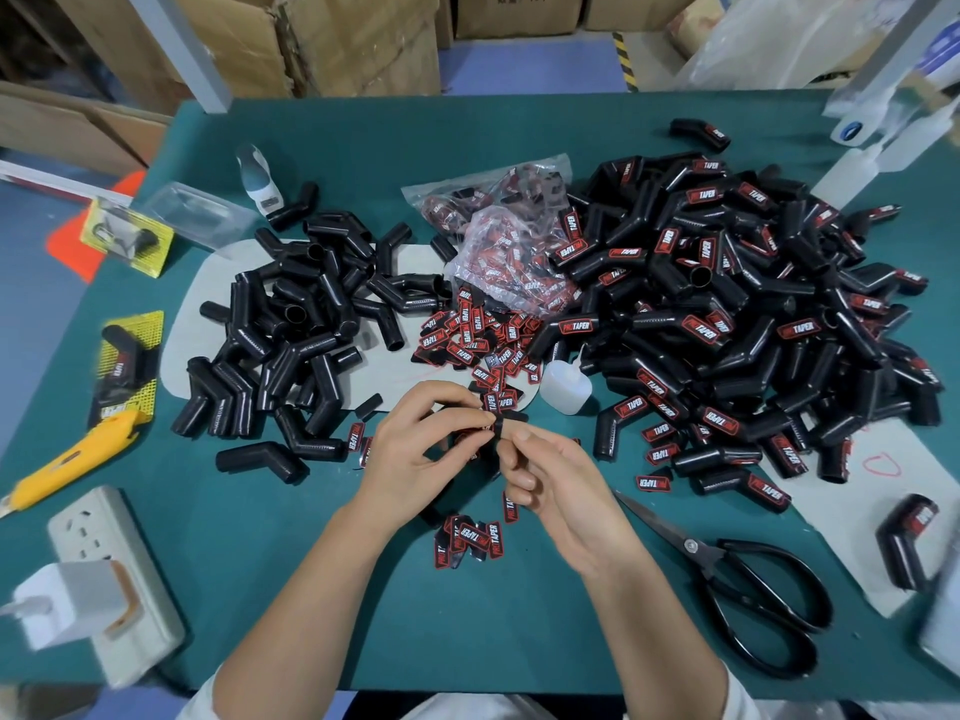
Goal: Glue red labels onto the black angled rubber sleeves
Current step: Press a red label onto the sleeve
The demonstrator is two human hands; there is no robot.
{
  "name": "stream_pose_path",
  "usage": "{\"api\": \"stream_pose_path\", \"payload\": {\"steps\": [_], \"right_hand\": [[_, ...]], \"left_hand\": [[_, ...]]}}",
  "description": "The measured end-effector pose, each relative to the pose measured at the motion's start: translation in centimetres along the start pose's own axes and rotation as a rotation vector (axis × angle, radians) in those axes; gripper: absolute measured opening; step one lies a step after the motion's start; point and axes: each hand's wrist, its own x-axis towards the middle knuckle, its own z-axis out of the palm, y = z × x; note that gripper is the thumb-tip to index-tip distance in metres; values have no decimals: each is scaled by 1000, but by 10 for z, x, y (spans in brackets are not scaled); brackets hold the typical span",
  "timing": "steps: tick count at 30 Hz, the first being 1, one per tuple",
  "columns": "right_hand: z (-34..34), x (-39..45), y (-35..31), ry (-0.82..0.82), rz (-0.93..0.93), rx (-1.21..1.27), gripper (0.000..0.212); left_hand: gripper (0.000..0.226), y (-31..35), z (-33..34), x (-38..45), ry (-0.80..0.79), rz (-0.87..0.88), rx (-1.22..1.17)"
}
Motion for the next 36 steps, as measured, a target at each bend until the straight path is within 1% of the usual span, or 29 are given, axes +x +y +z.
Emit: {"api": "stream_pose_path", "payload": {"steps": [5, 9, 14, 21, 25, 27, 29, 32, 36], "right_hand": [[-1, 0, 0, -10, -2, -9, 29], [-2, 1, 1, 3, 12, -8, 37], [-3, 1, 2, 5, 4, -16, 23], [-4, 1, 2, 18, 11, -2, 24], [-3, 1, 1, 25, -21, -73, 31], [-3, 2, 2, 29, -48, -107, 27], [-2, 2, 3, 50, -66, -158, 22], [-1, 2, 3, 127, -124, -244, 17], [3, 1, 1, 165, -173, -251, 18]], "left_hand": [[15, 0, 0, 0, -11, -19, -14], [13, -1, 0, -1, -21, -26, -24], [12, -3, 0, -1, -35, -25, -59], [13, -4, 0, -1, -59, -43, -116], [14, -4, 0, -3, -68, -61, -138], [14, -5, 1, -3, -75, -73, -154], [14, -5, 1, -3, -77, -80, -166], [14, -3, 3, -4, -74, -99, -192], [14, 1, 3, -3, -75, -158, -241]]}}
